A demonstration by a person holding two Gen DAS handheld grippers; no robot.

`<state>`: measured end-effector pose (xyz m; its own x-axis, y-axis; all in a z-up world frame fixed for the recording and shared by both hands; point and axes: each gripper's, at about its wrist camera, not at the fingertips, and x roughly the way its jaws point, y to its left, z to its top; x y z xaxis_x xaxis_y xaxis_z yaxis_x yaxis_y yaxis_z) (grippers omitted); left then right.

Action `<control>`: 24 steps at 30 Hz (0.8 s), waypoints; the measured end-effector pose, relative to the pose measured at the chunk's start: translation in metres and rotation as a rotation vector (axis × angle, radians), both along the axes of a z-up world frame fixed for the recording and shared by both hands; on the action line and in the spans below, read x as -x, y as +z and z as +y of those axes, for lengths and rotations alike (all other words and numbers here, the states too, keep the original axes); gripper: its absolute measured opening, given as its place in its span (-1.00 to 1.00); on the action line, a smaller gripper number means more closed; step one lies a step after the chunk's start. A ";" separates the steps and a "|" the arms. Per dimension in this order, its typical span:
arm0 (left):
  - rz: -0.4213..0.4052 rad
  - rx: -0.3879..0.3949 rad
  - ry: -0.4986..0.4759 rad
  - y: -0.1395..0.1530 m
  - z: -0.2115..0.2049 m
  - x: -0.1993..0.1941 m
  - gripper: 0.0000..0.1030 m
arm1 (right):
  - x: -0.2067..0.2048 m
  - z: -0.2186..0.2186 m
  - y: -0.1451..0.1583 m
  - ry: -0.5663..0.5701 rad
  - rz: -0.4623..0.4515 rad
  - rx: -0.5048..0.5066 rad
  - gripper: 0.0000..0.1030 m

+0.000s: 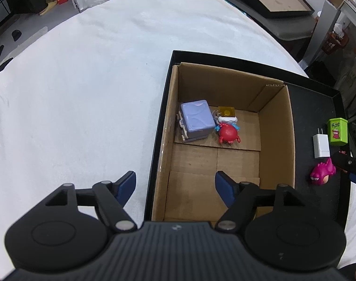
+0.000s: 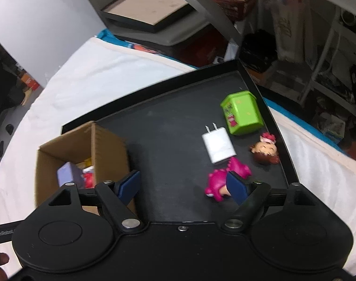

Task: Organize rigid objects
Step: 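Move the right gripper to the pink dinosaur figure and grasp it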

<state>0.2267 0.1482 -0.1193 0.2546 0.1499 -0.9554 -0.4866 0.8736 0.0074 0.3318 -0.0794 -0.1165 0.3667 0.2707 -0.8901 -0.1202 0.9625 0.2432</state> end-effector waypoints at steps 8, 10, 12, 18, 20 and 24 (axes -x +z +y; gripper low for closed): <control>0.043 -0.050 0.014 -0.006 -0.005 -0.007 0.43 | -0.009 -0.013 -0.027 -0.020 0.034 0.021 0.80; 0.052 -0.058 0.014 -0.008 -0.007 -0.009 0.43 | -0.012 -0.015 -0.034 -0.021 0.049 0.016 0.81; 0.062 -0.067 0.013 -0.009 -0.009 -0.011 0.43 | -0.016 -0.015 -0.040 -0.018 0.060 0.017 0.81; 0.101 -0.090 0.015 -0.016 -0.014 -0.020 0.43 | -0.024 -0.010 -0.057 0.000 0.079 0.048 0.81; 0.112 -0.105 0.007 -0.017 -0.018 -0.024 0.43 | -0.026 -0.010 -0.062 0.003 0.087 0.057 0.81; 0.129 -0.124 -0.004 -0.018 -0.024 -0.030 0.43 | -0.028 -0.009 -0.071 0.009 0.090 0.064 0.66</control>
<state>0.2571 0.1242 -0.1372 0.1320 0.2679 -0.9543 -0.4710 0.8641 0.1774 0.3601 -0.0886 -0.1871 0.2825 0.2154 -0.9348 -0.1093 0.9753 0.1917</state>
